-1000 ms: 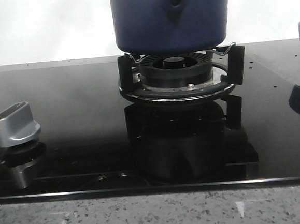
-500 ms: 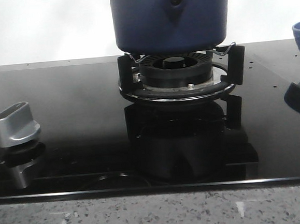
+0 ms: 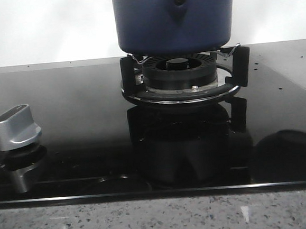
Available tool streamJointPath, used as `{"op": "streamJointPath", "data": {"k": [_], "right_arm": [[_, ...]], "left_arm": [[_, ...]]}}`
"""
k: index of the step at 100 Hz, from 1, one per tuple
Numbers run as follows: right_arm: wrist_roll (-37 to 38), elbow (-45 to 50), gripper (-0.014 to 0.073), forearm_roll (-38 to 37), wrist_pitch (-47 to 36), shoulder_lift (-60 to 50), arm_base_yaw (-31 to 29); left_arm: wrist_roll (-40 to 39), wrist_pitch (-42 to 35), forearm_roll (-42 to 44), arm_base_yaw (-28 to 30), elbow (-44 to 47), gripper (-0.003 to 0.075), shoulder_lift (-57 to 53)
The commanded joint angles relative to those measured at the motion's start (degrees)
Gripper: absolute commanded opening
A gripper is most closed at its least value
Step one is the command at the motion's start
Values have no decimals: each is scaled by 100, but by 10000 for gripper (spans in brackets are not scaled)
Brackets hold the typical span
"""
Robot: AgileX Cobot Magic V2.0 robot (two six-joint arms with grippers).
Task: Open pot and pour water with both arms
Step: 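Lift the light blue bowl with the right gripper toward the saucepan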
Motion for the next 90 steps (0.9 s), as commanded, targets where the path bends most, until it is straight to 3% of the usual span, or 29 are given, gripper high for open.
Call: {"op": "streamJointPath", "data": {"k": [1, 37, 68, 90], "right_arm": [[-54, -514, -66, 136, -226, -221, 206], [-54, -1288, -66, 136, -573, 241, 1549], [-284, -1283, -64, -144, -1871, 413, 2321], [-287, -540, -46, -688, -3166, 189, 2500]], "left_arm": [[-50, -37, -444, 16, -231, 368, -317], [-50, -323, -445, 16, -231, 368, -317], [-50, -319, -444, 129, -231, 368, -317], [-202, -261, -508, 401, -231, 368, -317]]}}
